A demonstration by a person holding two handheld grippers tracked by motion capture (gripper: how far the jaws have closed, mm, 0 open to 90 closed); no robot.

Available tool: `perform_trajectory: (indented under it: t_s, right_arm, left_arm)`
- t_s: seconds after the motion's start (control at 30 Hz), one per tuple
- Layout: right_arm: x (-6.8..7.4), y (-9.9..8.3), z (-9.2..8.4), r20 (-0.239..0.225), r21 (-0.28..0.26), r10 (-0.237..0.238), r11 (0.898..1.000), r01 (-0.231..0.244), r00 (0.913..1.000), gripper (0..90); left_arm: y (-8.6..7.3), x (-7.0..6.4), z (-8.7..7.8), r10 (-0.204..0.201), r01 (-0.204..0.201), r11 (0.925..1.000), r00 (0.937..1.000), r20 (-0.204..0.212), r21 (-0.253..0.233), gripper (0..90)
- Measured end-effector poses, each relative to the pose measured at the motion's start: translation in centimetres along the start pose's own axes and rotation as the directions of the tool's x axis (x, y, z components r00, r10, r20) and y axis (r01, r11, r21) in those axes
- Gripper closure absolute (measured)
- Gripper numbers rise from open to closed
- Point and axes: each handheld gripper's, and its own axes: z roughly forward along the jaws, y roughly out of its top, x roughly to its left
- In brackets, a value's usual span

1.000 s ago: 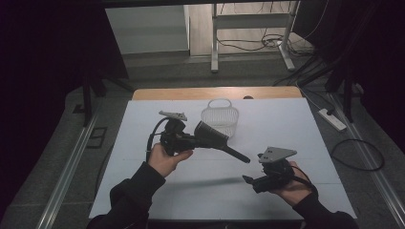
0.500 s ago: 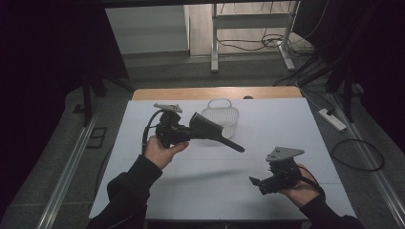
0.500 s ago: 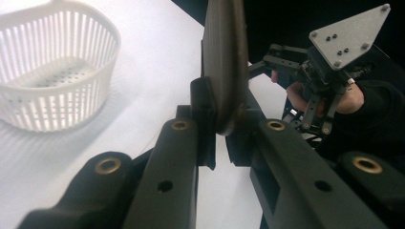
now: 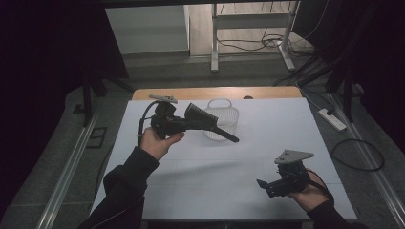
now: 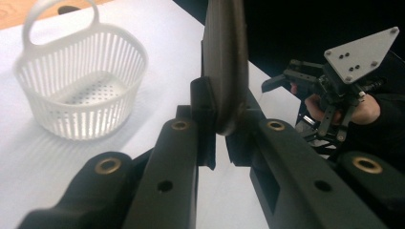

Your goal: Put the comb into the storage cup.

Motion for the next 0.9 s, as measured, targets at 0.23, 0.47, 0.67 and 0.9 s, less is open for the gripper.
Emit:
perform_trajectory:
  t_s: [0.23,0.47,0.67,0.9]
  right_arm:
    - [-0.5,-1.1,-0.7,0.015,0.007,0.048,0.999,-0.048,0.9988,0.0]
    - [-1.0,-2.4,-1.5,0.059,0.021,0.076,0.997,-0.077,0.9954,0.0]
    - [-1.3,-3.1,-2.2,0.084,0.022,0.111,0.993,-0.113,0.9903,0.0]
    - [-1.8,-3.7,-3.3,0.101,0.006,0.179,0.983,-0.181,0.9786,0.0]
  left_arm:
    - [0.6,0.4,-0.5,-0.002,0.002,0.9999,0.9998,-0.018,-0.01,83.0]
    - [1.3,0.9,-1.6,-0.01,0.009,0.9994,0.9992,-0.039,-0.032,83.0]
    - [1.8,1.5,-2.0,-0.018,0.016,0.9992,0.9981,-0.059,-0.038,83.0]
    - [2.1,2.1,-2.2,-0.029,0.026,0.9986,0.9965,-0.078,-0.047,83.0]
